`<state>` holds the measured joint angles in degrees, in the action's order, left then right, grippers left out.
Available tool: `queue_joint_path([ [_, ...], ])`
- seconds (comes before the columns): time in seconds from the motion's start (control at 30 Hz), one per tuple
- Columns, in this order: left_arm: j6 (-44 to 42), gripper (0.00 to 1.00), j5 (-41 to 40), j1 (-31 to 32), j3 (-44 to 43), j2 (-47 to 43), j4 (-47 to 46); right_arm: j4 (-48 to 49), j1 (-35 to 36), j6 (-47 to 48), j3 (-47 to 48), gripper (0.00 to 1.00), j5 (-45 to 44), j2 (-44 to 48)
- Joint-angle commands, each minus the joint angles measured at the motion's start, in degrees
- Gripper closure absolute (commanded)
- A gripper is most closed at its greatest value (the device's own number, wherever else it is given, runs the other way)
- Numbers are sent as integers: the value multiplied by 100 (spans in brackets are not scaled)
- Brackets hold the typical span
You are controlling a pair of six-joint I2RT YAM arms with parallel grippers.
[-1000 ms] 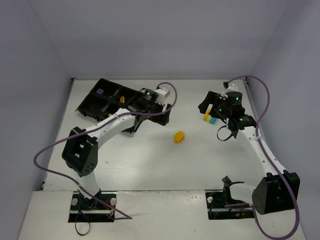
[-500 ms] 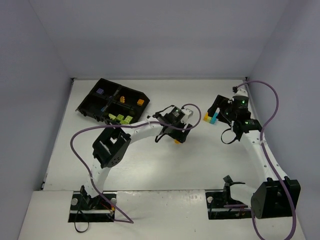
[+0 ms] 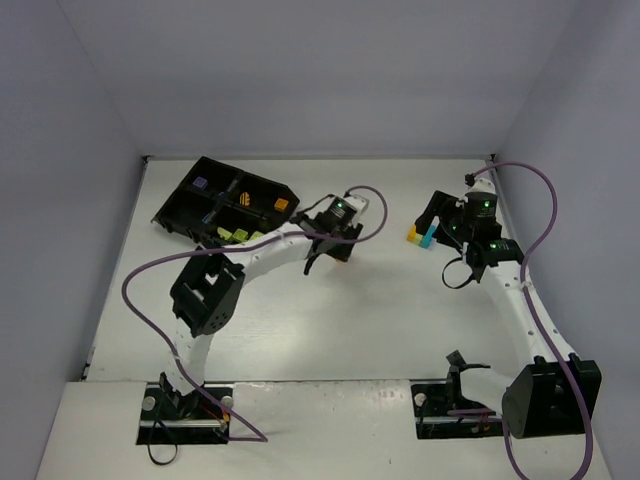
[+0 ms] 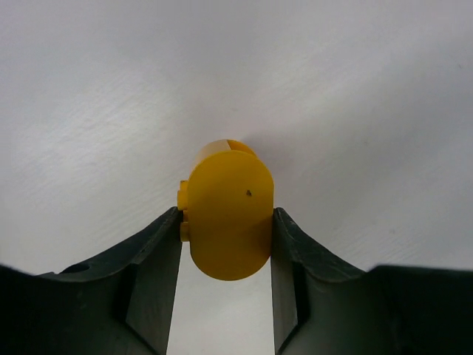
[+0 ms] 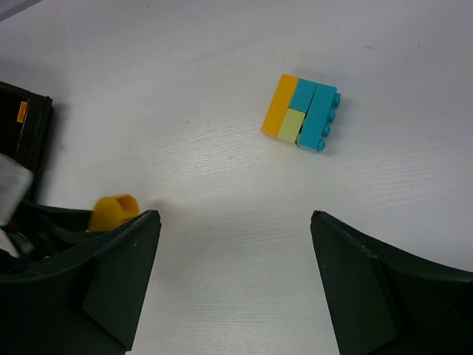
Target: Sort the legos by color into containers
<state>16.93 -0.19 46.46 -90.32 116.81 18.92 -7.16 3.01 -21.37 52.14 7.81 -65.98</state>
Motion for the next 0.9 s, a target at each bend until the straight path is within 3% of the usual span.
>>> queue_joint_path([
  [0.0,-163,98,-429,-733,-406,-827,41,206,-46,-43,-2,21,-104,59],
  [0.27,-454,96,-360,-2332,-1443,-318,665,145,-46,-228,-55,21,-298,-91],
  [0.4,-524,92,-386,-2702,-1883,121,780,127,-37,-254,-99,20,-403,-126],
  [0.5,-515,72,-316,-2905,-2173,393,912,127,-54,-289,-108,20,-474,-222],
  [0.53,-515,60,-289,-2940,-2287,430,964,110,-46,-315,-108,20,-474,-301],
  [0.63,-541,38,-280,-2967,-2314,448,912,109,-54,-456,-90,20,-570,-486],
  [0.77,-506,27,-122,-2958,-2218,159,877,92,-54,-675,-11,18,-1016,-802],
  [0.87,-471,24,-69,-2941,-1964,-105,789,65,-54,-808,164,17,-1142,-1136],
])
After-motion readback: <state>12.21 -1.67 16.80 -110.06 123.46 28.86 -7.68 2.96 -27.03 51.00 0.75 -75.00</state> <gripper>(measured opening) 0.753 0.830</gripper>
